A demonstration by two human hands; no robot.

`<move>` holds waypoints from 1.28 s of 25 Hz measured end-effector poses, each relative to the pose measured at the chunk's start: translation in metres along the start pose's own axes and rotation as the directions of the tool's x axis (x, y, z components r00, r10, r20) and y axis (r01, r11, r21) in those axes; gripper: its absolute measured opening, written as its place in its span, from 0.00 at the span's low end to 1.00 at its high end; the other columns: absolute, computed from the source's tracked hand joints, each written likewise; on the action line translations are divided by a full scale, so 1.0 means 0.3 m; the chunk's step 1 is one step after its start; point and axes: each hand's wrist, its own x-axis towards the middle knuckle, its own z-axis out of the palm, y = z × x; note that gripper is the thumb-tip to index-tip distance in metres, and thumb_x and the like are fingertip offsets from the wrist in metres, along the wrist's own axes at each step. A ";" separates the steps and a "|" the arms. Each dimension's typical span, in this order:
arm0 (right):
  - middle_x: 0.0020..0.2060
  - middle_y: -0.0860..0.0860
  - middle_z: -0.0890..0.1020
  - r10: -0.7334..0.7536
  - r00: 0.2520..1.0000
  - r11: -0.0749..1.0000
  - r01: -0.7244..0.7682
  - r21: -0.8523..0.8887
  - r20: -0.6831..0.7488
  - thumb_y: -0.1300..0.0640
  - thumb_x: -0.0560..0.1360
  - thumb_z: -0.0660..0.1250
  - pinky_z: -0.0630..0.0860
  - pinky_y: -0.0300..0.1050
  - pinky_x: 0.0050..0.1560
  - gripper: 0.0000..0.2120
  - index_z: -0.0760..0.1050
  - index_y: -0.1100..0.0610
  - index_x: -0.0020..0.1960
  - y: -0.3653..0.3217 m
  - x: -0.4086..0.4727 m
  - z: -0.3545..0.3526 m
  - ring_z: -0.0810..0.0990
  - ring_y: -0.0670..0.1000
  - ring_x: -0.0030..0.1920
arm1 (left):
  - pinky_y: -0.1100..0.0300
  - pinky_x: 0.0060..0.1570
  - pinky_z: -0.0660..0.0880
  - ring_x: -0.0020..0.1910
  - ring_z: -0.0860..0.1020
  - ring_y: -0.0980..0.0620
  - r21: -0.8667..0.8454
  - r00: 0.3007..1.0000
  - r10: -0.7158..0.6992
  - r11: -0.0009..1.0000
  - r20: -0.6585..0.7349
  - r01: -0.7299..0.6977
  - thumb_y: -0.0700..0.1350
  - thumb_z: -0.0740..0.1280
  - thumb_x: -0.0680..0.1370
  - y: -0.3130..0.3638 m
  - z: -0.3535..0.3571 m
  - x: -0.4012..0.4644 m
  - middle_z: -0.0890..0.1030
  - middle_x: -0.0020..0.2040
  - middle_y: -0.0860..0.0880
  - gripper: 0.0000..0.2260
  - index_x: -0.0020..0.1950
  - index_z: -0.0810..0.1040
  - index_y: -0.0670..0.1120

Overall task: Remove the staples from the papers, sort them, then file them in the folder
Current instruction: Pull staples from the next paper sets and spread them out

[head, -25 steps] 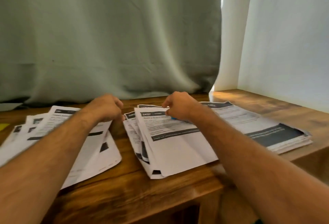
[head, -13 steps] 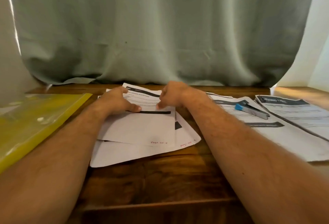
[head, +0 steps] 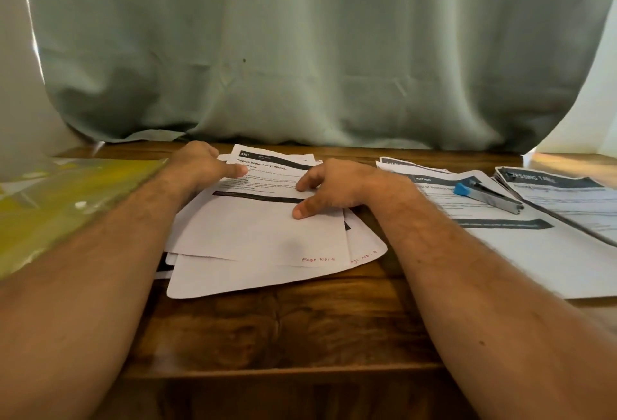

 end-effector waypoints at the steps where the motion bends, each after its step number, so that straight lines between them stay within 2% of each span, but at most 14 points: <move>1: 0.70 0.47 0.72 -0.001 1.000 1.000 0.001 -0.002 0.010 0.40 0.68 0.75 0.65 0.50 0.65 0.33 0.72 0.45 0.71 0.000 -0.005 -0.004 0.69 0.52 0.68 | 0.51 0.59 0.71 0.66 0.74 0.43 -0.013 1.000 0.003 1.000 -0.009 -0.004 0.55 0.79 0.70 -0.001 0.002 -0.003 0.74 0.71 0.44 0.35 0.73 0.72 0.44; 4: 0.70 0.47 0.71 0.000 1.000 1.000 -0.001 0.023 0.031 0.42 0.68 0.76 0.64 0.51 0.67 0.33 0.72 0.44 0.71 0.001 -0.011 -0.009 0.68 0.52 0.69 | 0.53 0.55 0.71 0.64 0.75 0.44 -0.031 1.000 0.008 0.999 -0.027 -0.009 0.52 0.80 0.69 0.000 0.000 -0.007 0.76 0.70 0.45 0.34 0.71 0.73 0.46; 7: 0.70 0.45 0.72 -0.006 0.998 0.998 0.003 0.059 0.062 0.44 0.67 0.78 0.64 0.50 0.65 0.32 0.73 0.43 0.70 0.009 -0.015 -0.019 0.68 0.51 0.67 | 0.52 0.59 0.75 0.61 0.78 0.45 -0.022 1.000 0.003 1.000 -0.015 -0.003 0.48 0.80 0.70 0.000 -0.003 -0.009 0.78 0.67 0.45 0.32 0.71 0.73 0.46; 11: 0.70 0.46 0.72 -0.024 0.994 0.998 0.018 0.063 0.103 0.50 0.70 0.77 0.65 0.49 0.67 0.31 0.73 0.45 0.70 -0.007 -0.027 -0.027 0.70 0.52 0.67 | 0.51 0.54 0.81 0.45 0.85 0.49 -0.248 1.000 0.007 0.969 0.012 -0.004 0.42 0.75 0.76 0.000 -0.005 -0.004 0.86 0.53 0.46 0.10 0.56 0.83 0.45; 12: 0.69 0.47 0.73 -0.044 0.997 0.997 0.039 0.071 0.059 0.52 0.70 0.77 0.67 0.46 0.64 0.30 0.73 0.45 0.70 -0.012 -0.030 -0.028 0.71 0.51 0.65 | 0.49 0.53 0.82 0.44 0.86 0.48 -0.316 0.999 0.003 0.949 0.033 0.008 0.41 0.73 0.77 0.003 -0.004 -0.005 0.87 0.51 0.46 0.06 0.53 0.83 0.46; 14: 0.68 0.48 0.72 -0.094 0.977 0.992 0.107 0.060 -0.192 0.55 0.70 0.77 0.69 0.41 0.61 0.31 0.72 0.45 0.70 -0.021 -0.033 -0.029 0.72 0.49 0.61 | 0.48 0.51 0.83 0.44 0.86 0.47 -0.423 0.997 0.018 0.906 0.069 0.013 0.38 0.71 0.78 0.017 -0.007 -0.009 0.87 0.50 0.46 0.05 0.51 0.83 0.47; 17: 0.69 0.49 0.67 -0.055 0.835 0.948 0.216 0.233 -0.548 0.61 0.73 0.75 0.71 0.38 0.60 0.37 0.62 0.43 0.75 -0.037 -0.025 -0.040 0.73 0.46 0.58 | 0.51 0.45 0.84 0.43 0.86 0.47 -0.563 0.993 0.093 0.826 0.076 -0.034 0.34 0.70 0.77 0.057 -0.011 -0.031 0.87 0.49 0.45 0.08 0.54 0.83 0.44; 20: 0.62 0.48 0.75 -0.018 0.757 0.905 0.290 0.310 -0.653 0.61 0.75 0.72 0.75 0.43 0.61 0.28 0.68 0.44 0.70 -0.044 -0.014 -0.038 0.76 0.46 0.54 | 0.53 0.45 0.83 0.45 0.86 0.47 -0.598 0.968 0.232 0.791 0.093 -0.132 0.34 0.70 0.77 0.088 -0.008 -0.069 0.87 0.48 0.45 0.08 0.54 0.83 0.42; 22: 0.46 0.45 0.81 -0.047 0.760 0.909 0.302 0.288 -0.648 0.61 0.75 0.71 0.77 0.38 0.51 0.12 0.79 0.48 0.55 -0.041 -0.016 -0.036 0.80 0.45 0.46 | 0.53 0.46 0.82 0.44 0.86 0.47 -0.584 0.944 0.307 0.791 0.124 -0.181 0.35 0.67 0.78 0.082 -0.012 -0.083 0.87 0.46 0.46 0.07 0.51 0.84 0.43; 24: 0.37 0.42 0.81 -0.063 0.784 0.922 0.283 0.265 -0.618 0.63 0.73 0.70 0.73 0.33 0.41 0.09 0.81 0.49 0.44 -0.039 -0.017 -0.030 0.79 0.44 0.39 | 0.56 0.42 0.77 0.40 0.82 0.50 -0.582 0.943 0.310 0.792 0.124 -0.184 0.37 0.60 0.80 0.072 -0.020 -0.085 0.86 0.41 0.47 0.13 0.46 0.85 0.44; 26: 0.35 0.42 0.82 -0.080 0.841 0.936 0.248 0.250 -0.536 0.66 0.71 0.69 0.73 0.34 0.41 0.11 0.83 0.51 0.39 -0.028 -0.007 -0.022 0.79 0.44 0.37 | 0.56 0.46 0.75 0.43 0.79 0.50 -0.389 0.970 0.234 0.901 0.061 -0.193 0.37 0.57 0.79 0.055 -0.019 -0.072 0.84 0.43 0.49 0.17 0.47 0.86 0.45; 27: 0.35 0.42 0.82 -0.093 0.877 0.946 0.225 0.232 -0.471 0.67 0.71 0.69 0.74 0.35 0.41 0.12 0.83 0.51 0.37 -0.024 -0.003 -0.016 0.80 0.43 0.37 | 0.56 0.53 0.75 0.47 0.78 0.50 -0.162 0.977 0.212 0.964 0.002 -0.209 0.38 0.59 0.79 0.042 -0.016 -0.059 0.84 0.47 0.50 0.15 0.50 0.86 0.46; 29: 0.35 0.42 0.82 -0.117 0.927 0.971 0.183 0.155 -0.358 0.68 0.70 0.66 0.74 0.35 0.40 0.16 0.81 0.49 0.32 -0.016 0.006 -0.002 0.79 0.44 0.38 | 0.55 0.62 0.73 0.57 0.78 0.48 0.245 0.984 0.180 0.954 0.006 -0.176 0.46 0.66 0.79 0.004 0.003 -0.028 0.82 0.59 0.50 0.12 0.60 0.83 0.48; 32: 0.34 0.42 0.80 -0.127 0.947 0.981 0.163 0.101 -0.296 0.68 0.70 0.65 0.72 0.36 0.39 0.18 0.80 0.46 0.32 -0.011 0.013 0.006 0.77 0.44 0.37 | 0.49 0.67 0.71 0.65 0.75 0.43 0.380 0.983 0.026 0.920 0.181 -0.094 0.65 0.70 0.74 -0.045 0.028 0.007 0.78 0.67 0.46 0.28 0.68 0.76 0.49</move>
